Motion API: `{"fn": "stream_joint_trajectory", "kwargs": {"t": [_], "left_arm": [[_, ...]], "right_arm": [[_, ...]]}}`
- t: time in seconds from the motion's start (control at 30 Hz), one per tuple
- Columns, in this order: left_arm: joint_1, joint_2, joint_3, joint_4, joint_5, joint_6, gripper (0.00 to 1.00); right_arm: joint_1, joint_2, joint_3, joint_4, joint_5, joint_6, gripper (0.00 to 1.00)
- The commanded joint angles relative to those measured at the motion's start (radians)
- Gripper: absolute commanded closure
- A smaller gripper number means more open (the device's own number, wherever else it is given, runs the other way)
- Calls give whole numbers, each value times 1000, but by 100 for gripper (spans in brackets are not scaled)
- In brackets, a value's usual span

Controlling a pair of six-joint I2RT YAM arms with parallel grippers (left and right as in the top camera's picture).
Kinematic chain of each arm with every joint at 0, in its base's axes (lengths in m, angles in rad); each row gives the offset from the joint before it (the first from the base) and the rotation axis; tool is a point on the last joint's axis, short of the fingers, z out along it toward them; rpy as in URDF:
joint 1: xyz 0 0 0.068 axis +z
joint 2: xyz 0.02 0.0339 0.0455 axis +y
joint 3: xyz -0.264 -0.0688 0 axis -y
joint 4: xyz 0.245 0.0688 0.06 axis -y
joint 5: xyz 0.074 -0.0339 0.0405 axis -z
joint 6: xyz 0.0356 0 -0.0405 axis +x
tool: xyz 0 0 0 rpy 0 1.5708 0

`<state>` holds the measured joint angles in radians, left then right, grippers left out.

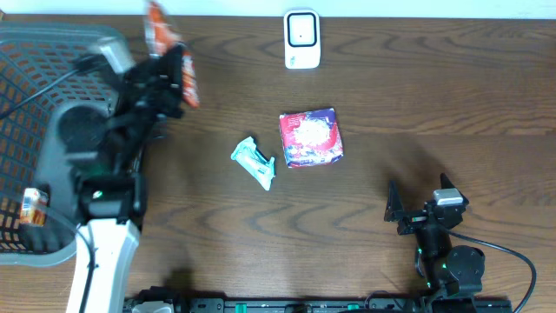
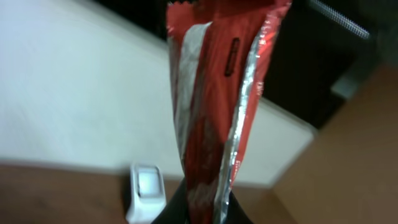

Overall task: Scan the item barcode
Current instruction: 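Lift the orange-red snack bar from the basket onto the table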

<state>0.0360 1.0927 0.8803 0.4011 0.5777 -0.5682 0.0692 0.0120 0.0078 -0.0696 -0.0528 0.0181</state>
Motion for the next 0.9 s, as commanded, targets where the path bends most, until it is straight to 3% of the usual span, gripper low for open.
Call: {"fn": "stream_joint_trajectory", "kwargs": {"t": [0.0,0.17,0.2,0.27,0.3,0.33,0.4,0.6,0.67,0.8,0.87], "left_arm": [[-130,120,8,-35,8,22,93],[-243,304,8,-68,6,21,92],[-278,350,8,-89,6,21,60],[-309,389,8,-93,6,22,53],[-311,391,8,-93,5,23,45],[-311,391,8,-93,6,38,31],[-309,375,8,-85,6,121,23],[-247,233,8,73,-63,157,22],[-169,145,8,72,-126,166,22],[63,0,8,71,-194,176,2],[203,-45,9,51,-198,177,2]], "right_arm": [[-5,-6,-3,-2,2,10,1],[-5,-6,-3,-2,2,10,1],[-5,-6,-3,-2,2,10,1],[-5,-6,-3,-2,2,10,1],[-5,-6,-3,-2,2,10,1],[-5,-6,-3,-2,2,10,1],[-5,-6,-3,-2,2,10,1],[-5,-6,-3,-2,2,10,1],[-5,-6,-3,-2,2,10,1],[-5,-6,-3,-2,2,10,1],[-5,-6,-3,-2,2,10,1]]}}
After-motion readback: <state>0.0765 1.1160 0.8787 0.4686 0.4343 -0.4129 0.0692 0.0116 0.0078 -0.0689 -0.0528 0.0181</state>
